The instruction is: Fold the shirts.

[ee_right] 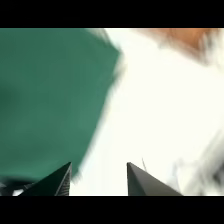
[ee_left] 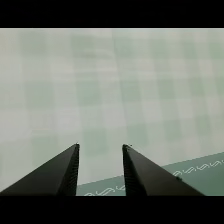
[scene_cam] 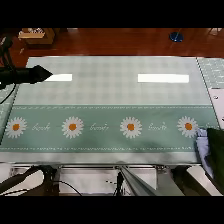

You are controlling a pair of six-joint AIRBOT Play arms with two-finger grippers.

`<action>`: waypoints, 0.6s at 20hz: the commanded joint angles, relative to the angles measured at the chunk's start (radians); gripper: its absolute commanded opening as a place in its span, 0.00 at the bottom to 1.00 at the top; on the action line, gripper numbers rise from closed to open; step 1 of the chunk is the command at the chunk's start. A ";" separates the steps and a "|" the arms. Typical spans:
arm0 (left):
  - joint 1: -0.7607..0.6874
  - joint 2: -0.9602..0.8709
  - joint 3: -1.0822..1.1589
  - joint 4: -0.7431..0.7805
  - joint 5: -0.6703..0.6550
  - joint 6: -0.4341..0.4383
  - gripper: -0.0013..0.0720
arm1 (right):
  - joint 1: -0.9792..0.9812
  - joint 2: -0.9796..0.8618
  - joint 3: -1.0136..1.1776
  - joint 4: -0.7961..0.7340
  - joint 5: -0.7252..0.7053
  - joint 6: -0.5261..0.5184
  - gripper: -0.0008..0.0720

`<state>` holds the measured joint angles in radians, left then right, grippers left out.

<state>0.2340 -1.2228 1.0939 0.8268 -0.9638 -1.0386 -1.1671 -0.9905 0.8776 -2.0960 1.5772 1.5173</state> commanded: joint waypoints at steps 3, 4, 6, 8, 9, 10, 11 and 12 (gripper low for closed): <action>-0.042 -0.048 0.014 -0.055 -0.068 -0.001 0.86 | 0.331 -0.058 0.359 0.686 -0.345 -0.083 0.59; -0.078 -0.047 0.031 -0.009 -0.084 -0.002 0.86 | 0.411 -0.076 0.402 0.756 -0.348 -0.114 0.59; -0.176 -0.048 0.066 0.122 -0.077 -0.005 0.86 | 0.581 -0.103 0.418 0.722 -0.328 -0.138 0.59; -0.288 -0.048 0.082 0.251 -0.027 -0.092 0.86 | 0.731 -0.137 0.418 0.674 -0.280 -0.196 0.45; -0.344 -0.049 0.083 0.331 0.011 -0.162 0.86 | 0.792 -0.147 0.413 0.669 -0.278 -0.236 0.41; -0.396 -0.053 0.083 0.420 0.040 -0.233 0.86 | 0.852 -0.151 0.401 0.663 -0.307 -0.247 0.41; -0.449 -0.059 0.083 0.526 0.058 -0.309 0.86 | 0.902 -0.151 0.384 0.652 -0.344 -0.246 0.41; -0.495 -0.066 0.083 0.626 0.060 -0.368 0.86 | 0.938 -0.151 0.362 0.646 -0.373 -0.242 0.43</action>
<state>-0.1307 -1.2781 1.1690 1.1721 -0.9573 -1.2240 -0.3790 -1.1263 1.2575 -1.4517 1.2678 1.3151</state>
